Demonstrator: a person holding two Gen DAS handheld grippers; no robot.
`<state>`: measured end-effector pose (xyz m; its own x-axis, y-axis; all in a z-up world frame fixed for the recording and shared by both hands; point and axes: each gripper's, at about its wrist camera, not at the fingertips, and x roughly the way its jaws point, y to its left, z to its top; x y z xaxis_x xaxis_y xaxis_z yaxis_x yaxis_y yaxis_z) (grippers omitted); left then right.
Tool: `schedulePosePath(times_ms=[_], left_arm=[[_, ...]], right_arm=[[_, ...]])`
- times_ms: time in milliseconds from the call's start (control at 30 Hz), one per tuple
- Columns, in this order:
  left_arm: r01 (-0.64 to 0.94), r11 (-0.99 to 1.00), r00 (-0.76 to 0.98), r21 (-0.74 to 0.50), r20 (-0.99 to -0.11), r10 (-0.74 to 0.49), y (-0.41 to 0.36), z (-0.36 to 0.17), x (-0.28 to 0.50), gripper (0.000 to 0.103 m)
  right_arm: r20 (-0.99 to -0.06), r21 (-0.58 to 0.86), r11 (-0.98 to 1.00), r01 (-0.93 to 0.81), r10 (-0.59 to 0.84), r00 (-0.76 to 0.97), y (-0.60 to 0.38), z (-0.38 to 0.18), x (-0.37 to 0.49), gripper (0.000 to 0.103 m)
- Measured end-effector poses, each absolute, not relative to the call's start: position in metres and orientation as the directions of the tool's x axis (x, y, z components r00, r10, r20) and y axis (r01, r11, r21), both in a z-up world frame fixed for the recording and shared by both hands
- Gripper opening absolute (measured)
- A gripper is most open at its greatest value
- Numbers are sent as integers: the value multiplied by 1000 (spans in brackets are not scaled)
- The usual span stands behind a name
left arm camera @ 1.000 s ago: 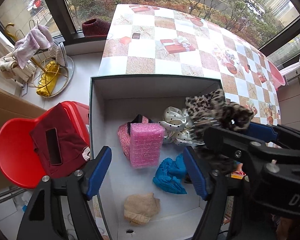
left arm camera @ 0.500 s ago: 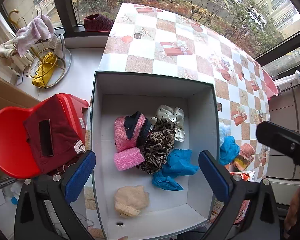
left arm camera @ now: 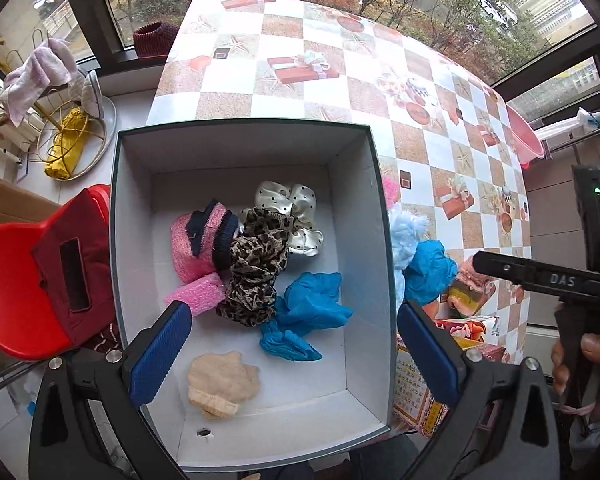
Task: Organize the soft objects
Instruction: 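Move both tools toward the blue cloth and striped knit hat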
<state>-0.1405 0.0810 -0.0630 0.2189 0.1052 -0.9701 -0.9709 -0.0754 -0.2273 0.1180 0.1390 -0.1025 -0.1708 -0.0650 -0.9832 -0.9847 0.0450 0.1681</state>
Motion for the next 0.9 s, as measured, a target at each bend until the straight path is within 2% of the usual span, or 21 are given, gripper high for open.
schedulePosePath(times_ms=[133,433,600,767,900], left_arm=[[-974,-89,199,-206,-976,84,80,-63,-135,103],[-981,-115,150,-153,-988,36,81,-64,-119,103],[-983,-102,148,-150,-989,31,91,-60,-102,103],[-986,-46,160,-161,-987,28,107,-58,-73,103],[-985,10,170,-170,-985,18,118,-61,-43,103]], right_arm=[[-976,161,-9,-987,-150,-157,143,-135,112,103],[-940,259,-178,-949,-272,-206,159,-191,73,103],[-966,101,-334,-937,-257,-13,154,-214,69,103],[-970,-98,-296,-950,-187,158,159,-219,122,103],[-981,-72,-79,-994,-175,85,165,-208,191,103]])
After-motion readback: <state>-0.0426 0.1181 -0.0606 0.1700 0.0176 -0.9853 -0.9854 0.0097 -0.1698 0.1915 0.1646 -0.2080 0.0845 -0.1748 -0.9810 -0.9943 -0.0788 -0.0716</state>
